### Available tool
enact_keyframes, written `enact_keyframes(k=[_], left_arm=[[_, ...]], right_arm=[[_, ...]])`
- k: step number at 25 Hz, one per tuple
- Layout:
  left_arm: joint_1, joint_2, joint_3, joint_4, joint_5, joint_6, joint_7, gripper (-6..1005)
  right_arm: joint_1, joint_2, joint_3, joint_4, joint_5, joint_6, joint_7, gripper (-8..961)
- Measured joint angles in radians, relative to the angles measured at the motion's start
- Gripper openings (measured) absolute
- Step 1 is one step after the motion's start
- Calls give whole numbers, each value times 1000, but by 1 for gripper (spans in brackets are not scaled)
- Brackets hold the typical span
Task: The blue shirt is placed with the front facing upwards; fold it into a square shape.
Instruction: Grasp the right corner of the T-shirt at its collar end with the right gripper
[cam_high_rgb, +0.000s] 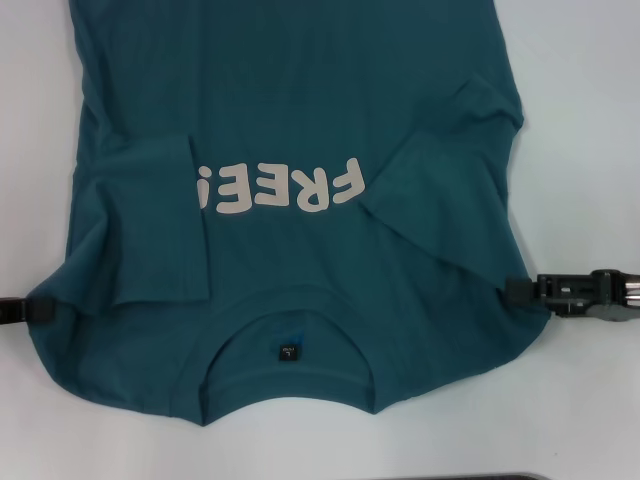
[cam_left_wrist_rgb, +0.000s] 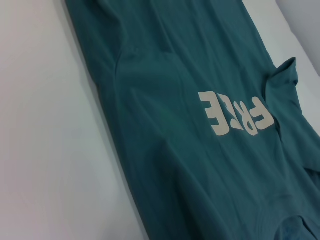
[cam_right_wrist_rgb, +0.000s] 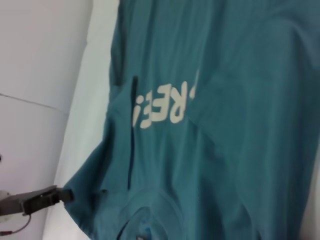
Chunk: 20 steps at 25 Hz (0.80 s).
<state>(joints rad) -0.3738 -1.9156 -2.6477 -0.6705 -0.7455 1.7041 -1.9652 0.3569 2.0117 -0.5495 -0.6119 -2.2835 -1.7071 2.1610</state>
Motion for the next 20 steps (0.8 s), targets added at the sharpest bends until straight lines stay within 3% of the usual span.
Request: enact_keyframes(k=[12,20], left_arm=[[-5,-5,0,0,0,-7,0,-1],[-5,-5,0,-3,0,-7,-4,-1]], right_arm=[[-3,-7,6,-5,-53,-4,29,915],[5,-8,9,-2,-51,-1,40,815]])
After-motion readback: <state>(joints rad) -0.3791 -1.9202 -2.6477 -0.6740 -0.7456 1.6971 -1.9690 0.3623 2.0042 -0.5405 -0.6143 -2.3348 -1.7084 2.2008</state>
